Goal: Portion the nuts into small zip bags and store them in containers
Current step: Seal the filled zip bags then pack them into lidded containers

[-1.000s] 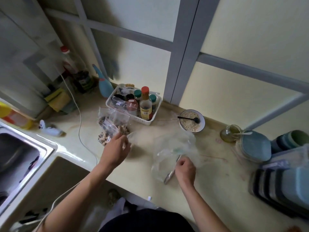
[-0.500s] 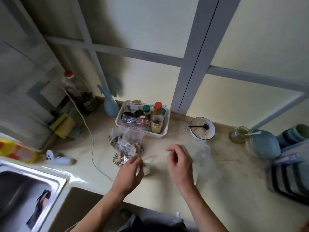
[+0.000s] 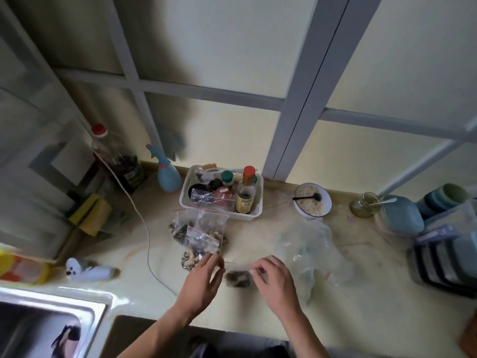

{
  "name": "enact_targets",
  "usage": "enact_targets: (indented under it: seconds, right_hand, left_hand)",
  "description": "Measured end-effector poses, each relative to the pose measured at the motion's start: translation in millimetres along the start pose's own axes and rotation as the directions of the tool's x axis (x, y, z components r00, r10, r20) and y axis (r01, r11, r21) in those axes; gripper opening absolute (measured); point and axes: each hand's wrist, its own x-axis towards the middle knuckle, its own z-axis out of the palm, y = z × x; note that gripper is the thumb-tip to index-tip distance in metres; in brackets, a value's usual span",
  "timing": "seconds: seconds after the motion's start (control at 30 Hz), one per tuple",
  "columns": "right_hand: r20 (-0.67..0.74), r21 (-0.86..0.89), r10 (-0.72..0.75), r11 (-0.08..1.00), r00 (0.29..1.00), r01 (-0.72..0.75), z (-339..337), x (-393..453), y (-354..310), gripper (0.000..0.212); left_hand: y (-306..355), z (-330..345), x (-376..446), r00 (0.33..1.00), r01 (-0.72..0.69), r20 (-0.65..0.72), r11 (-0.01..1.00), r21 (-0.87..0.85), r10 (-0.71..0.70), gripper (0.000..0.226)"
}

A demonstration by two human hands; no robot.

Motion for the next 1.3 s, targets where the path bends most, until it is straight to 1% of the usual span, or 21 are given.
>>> enact_targets:
  seconds: [0.1,0.17,0.23,0.3,0.33,0.37,0.4,0.43,0.5,0.53,0.6,0.67,0.73,0.8,0.87,0.97,1.03,1.07,1.17,1.23,1.3]
  right_hand:
    - [-0.079,0.066,-0.020,0.998,0.997,0.026,-4.1,-6.1,-8.2,0.010]
    - [-0.053,0.149,0.015,0.989,0.998,-0.007,-6.7,-7.9,-9.2,0.014]
    - [-0.011,0.198,0.036,0.980,0.999,-0.033,-12.0,-6.6,-7.6,0.016]
    - [0.039,0.274,0.050,0.960,0.998,-0.059,-20.5,-2.5,-8.2,0.015]
    - [0.061,0.326,0.060,0.942,0.996,-0.076,-24.5,0.5,-7.9,0.014]
    - [0.080,0.387,0.075,0.916,0.994,-0.100,-27.9,4.3,-7.1,0.013]
    - [0.101,0.457,0.094,0.880,0.990,-0.130,-30.7,8.6,-5.9,0.011]
    - [0.120,0.528,0.114,0.834,0.986,-0.161,-32.8,12.8,-4.0,0.010]
    - [0.152,0.653,0.144,0.728,0.978,-0.209,-37.2,18.4,0.7,0.011]
    - [0.160,0.697,0.157,0.681,0.975,-0.224,-39.3,20.0,3.6,0.012]
    - [0.175,0.757,0.182,0.603,0.968,-0.250,-45.6,23.9,7.0,0.013]
    - [0.199,0.800,0.208,0.530,0.958,-0.281,-51.6,27.4,8.8,0.014]
    - [0.238,0.813,0.215,0.490,0.947,-0.315,-56.0,28.8,13.5,0.019]
    - [0.312,0.784,0.168,0.510,0.935,-0.353,-58.1,27.6,22.2,0.025]
    - [0.417,0.731,0.093,0.557,0.904,-0.394,-58.7,26.0,31.5,0.030]
    - [0.511,0.650,0.032,0.640,0.859,-0.410,-54.3,24.2,37.4,0.033]
    - [0.507,0.612,0.046,0.684,0.861,-0.397,-51.4,25.4,38.0,0.031]
    - [0.496,0.610,0.061,0.685,0.866,-0.398,-51.4,27.3,37.2,0.026]
    - [0.432,0.664,0.116,0.631,0.895,-0.402,-52.5,36.0,31.3,0.008]
    - [0.357,0.694,0.165,0.612,0.919,-0.379,-52.3,40.3,25.9,0.009]
    - [0.308,0.692,0.196,0.625,0.931,-0.361,-49.7,41.6,20.2,0.013]
  left_hand:
    - [3.0,1.9,1.5,1.000,0.011,-0.020,1.000,-0.026,-0.012,0.005]
    - [7.5,4.5,1.7,0.997,0.056,-0.043,0.993,-0.108,-0.061,0.015]
    - [11.0,9.0,0.3,0.980,0.184,-0.026,0.952,-0.246,-0.196,0.040]
    - [15.6,16.7,-1.1,0.945,0.318,0.065,0.853,-0.414,-0.320,0.076]
    - [17.7,21.6,-1.4,0.929,0.362,0.115,0.794,-0.488,-0.353,0.091]
    - [18.9,26.2,-1.6,0.916,0.394,0.164,0.747,-0.535,-0.366,0.101]
    - [19.6,29.7,-1.1,0.905,0.422,0.218,0.716,-0.556,-0.365,0.103]
    - [21.7,31.3,-0.4,0.893,0.450,0.273,0.697,-0.559,-0.358,0.096]
    - [27.1,34.2,0.3,0.872,0.488,0.353,0.660,-0.571,-0.338,0.072]
    - [30.7,37.0,0.8,0.877,0.479,0.361,0.640,-0.601,-0.318,0.058]
    - [41.8,44.6,2.0,0.903,0.430,0.315,0.581,-0.691,-0.293,0.031]
    - [55.1,50.7,4.0,0.906,0.412,0.284,0.503,-0.760,-0.314,0.017]
    - [66.6,54.5,7.5,0.903,0.409,0.261,0.495,-0.766,-0.341,0.018]
    - [75.4,57.6,10.1,0.891,0.421,0.242,0.495,-0.760,-0.385,0.030]
    - [80.0,61.6,11.2,0.881,0.414,0.199,0.493,-0.766,-0.430,0.038]
    - [82.2,63.6,12.2,0.856,0.401,0.146,0.459,-0.793,-0.496,0.038]
    - [82.4,61.8,14.2,0.849,0.406,0.143,0.456,-0.792,-0.508,0.033]
    - [82.0,60.0,15.3,0.850,0.409,0.146,0.459,-0.788,-0.506,0.029]
    - [80.0,50.2,19.3,0.851,0.406,0.134,0.474,-0.781,-0.507,0.023]
    - [76.0,42.1,21.0,0.855,0.405,0.133,0.487,-0.774,-0.501,0.022]
    - [71.8,34.9,22.9,0.865,0.412,0.157,0.497,-0.764,-0.476,0.022]
